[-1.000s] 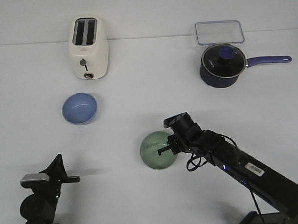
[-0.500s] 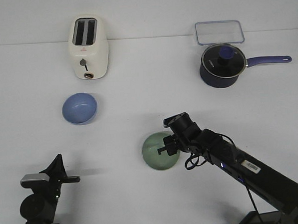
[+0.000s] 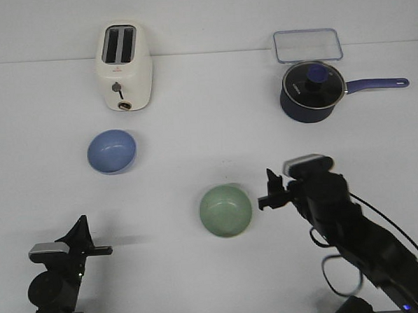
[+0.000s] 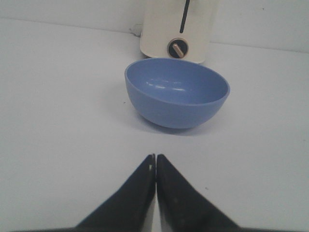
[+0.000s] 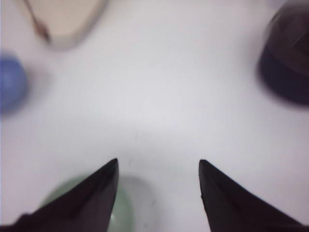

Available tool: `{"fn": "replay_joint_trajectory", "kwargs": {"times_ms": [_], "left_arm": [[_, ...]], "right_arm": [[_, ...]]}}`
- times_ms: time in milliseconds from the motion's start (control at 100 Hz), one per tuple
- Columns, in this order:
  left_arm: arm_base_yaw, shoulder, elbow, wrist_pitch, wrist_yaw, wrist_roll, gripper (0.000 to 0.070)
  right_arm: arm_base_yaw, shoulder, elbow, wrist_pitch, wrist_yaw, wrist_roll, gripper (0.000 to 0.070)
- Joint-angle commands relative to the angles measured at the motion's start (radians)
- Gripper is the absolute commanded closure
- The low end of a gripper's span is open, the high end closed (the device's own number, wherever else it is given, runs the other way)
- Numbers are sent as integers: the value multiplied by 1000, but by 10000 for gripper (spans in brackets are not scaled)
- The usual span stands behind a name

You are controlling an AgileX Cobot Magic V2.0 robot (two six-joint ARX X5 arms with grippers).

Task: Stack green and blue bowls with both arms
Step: 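Lower the green bowl, open the right gripper and withdraw, then reach the left gripper to the light blue bowl and grasp its rim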

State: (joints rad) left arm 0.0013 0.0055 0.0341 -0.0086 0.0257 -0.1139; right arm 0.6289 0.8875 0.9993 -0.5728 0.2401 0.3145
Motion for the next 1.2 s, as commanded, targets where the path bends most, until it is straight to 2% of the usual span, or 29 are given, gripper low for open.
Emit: {"fn": "replay_joint_trajectory", "kwargs": {"times_ms": [0,140,310,410,560,790,960,1120,1190], "left_arm": [[-2,-2,-19,10,0,16,685],[-2,-2,-19,10,0,16,685],[-2,-2,-19,10,0,15,685],[-2,-2,-19,10,0,15,685],[-2,-2,-19,10,2,11,685],[-2,-2,-19,10,1,-39,685],[-2,-2,-10,9,1,-137,691],[-2,24,124,-58,1,-217,690],[-2,74,225,-129,1,-219,689]], "right_arm": [[20,-141,-55,9,55,-27,352],[32,-412,-207,23,101,-51,352],[32,-684,-359,-17,99,-54,352],[32,-774,-405,-43,72,-50,352],[32,-802,-411,-31,71,-51,353],[32,-801,-411,-34,71,-51,353],[32,-801,-411,-34,71,-51,353],[32,-801,-411,-34,74,-52,353],[32,-801,-411,-34,74,-52,353]]}}
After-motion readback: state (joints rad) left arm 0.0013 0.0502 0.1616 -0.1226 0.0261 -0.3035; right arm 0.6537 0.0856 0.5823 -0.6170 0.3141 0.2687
